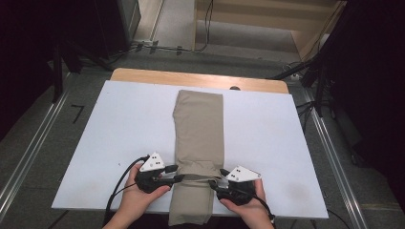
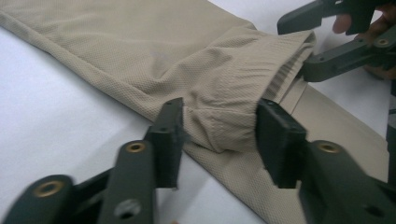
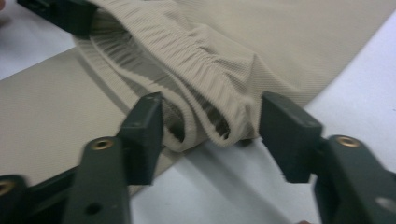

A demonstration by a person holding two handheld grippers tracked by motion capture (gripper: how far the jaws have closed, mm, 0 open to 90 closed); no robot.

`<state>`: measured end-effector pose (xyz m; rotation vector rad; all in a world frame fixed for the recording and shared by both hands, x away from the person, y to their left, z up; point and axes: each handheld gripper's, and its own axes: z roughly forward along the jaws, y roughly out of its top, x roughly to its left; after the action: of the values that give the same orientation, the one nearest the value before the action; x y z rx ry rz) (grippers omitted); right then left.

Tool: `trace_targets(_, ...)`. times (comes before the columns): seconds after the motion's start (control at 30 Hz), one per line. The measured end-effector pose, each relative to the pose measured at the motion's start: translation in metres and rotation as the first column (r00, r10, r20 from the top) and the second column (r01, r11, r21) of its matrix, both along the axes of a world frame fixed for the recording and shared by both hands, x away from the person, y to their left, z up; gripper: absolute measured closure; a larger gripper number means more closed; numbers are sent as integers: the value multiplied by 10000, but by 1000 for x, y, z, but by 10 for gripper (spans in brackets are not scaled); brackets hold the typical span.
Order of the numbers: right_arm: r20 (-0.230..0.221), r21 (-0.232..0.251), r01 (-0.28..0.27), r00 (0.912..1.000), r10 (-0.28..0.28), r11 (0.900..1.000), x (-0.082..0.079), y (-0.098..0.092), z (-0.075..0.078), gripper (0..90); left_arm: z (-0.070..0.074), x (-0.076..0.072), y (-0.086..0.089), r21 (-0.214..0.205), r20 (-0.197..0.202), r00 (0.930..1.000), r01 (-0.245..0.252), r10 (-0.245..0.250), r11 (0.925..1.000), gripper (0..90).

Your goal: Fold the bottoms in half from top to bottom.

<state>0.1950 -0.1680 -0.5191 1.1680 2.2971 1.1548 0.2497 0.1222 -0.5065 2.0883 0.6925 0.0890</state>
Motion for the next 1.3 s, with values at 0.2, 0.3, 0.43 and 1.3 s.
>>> trace_targets(0.2,-8,22,-135,9999,135,9999,-1,-1,-1,587,-1,0,0,-36,-184,9997,147,-147,9999,665)
trace_targets(0.3,-188,136,-146,9997,149,9998,1,-1,-2,629,-2,-1,-2,103,-101,9997,220,-219,9997,697)
trace_targets(0.43,-261,-17,-217,9994,217,9998,0,2,-2,720,-2,-2,-3,274,-46,9995,302,-301,9992,738)
trace_targets(1.3,323,506,-915,9954,899,9945,-53,5,24,817,24,-53,12,-295,-33,9917,1287,-1288,9912,865)
